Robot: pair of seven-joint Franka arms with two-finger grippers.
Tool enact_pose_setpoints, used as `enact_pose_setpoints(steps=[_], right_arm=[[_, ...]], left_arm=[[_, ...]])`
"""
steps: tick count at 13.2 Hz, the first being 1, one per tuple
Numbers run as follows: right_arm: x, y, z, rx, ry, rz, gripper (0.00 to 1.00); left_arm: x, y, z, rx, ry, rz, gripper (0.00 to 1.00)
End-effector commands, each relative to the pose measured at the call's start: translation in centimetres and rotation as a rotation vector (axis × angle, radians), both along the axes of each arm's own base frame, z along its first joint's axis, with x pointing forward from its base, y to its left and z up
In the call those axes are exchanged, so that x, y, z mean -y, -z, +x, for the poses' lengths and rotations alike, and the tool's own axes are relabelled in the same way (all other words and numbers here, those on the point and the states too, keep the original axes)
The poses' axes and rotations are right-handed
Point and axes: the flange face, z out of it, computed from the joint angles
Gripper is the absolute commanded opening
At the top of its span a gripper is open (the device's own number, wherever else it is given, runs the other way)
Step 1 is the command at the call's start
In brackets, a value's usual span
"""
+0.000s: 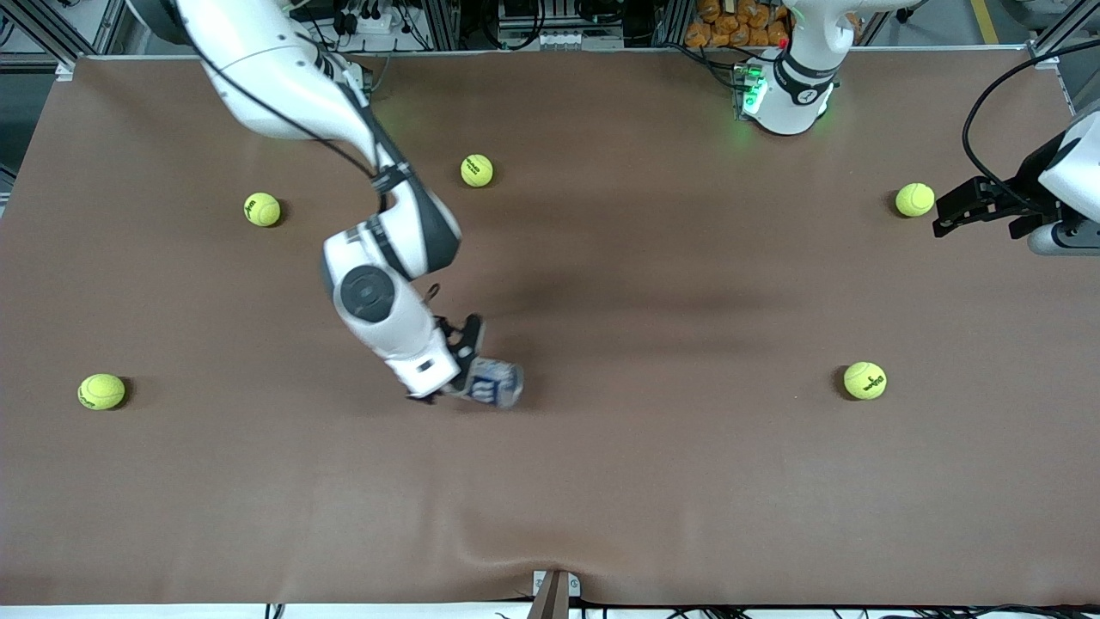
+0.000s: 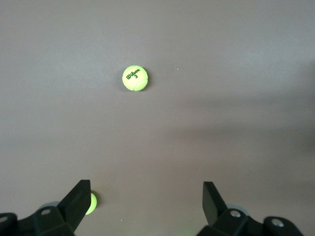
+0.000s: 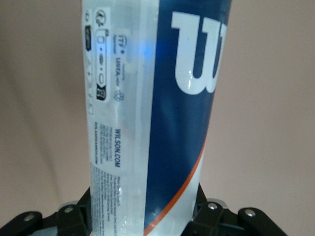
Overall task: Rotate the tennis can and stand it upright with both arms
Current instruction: 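Carry the can with the right gripper to the table center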
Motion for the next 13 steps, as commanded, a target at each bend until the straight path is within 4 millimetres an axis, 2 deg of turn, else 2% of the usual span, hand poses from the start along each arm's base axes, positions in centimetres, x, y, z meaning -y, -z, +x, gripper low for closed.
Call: enact_pose_setpoints(steps=[1, 5, 7, 8, 11, 13], right_arm=[[-5.2, 1.6, -2.6, 0.05, -0.189, -0.016, 0.75], [-6.5, 5.8, -4.0, 0.038, -0.259, -0.096, 0.81], [-5.6, 6.0, -3.5, 0.029, -0.214, -0.093, 1.0], [-5.4, 5.9, -3.4, 0.025, -0.202, -0.093, 1.0], [-6.3, 4.3, -3.9, 0.025, -0.184, -0.08, 1.0], [-6.3, 0.4, -4.6, -0.024, -0.118, -0.09, 1.0]], left_arm=[[-0.1, -0.2, 0.1, 0.0, 0.008, 0.005, 1.0], [-0.1, -0.2, 0.1, -0.001, 0.008, 0.003, 1.0], [-0.1, -0.2, 0.1, -0.001, 0.008, 0.003, 1.0], [-0.1, -0.3, 0.1, 0.0, 0.008, 0.003, 1.0], [-0.2, -0.1, 0.1, -0.006, 0.008, 0.003, 1.0], [-0.2, -0.1, 0.1, -0.006, 0.006, 0.003, 1.0]])
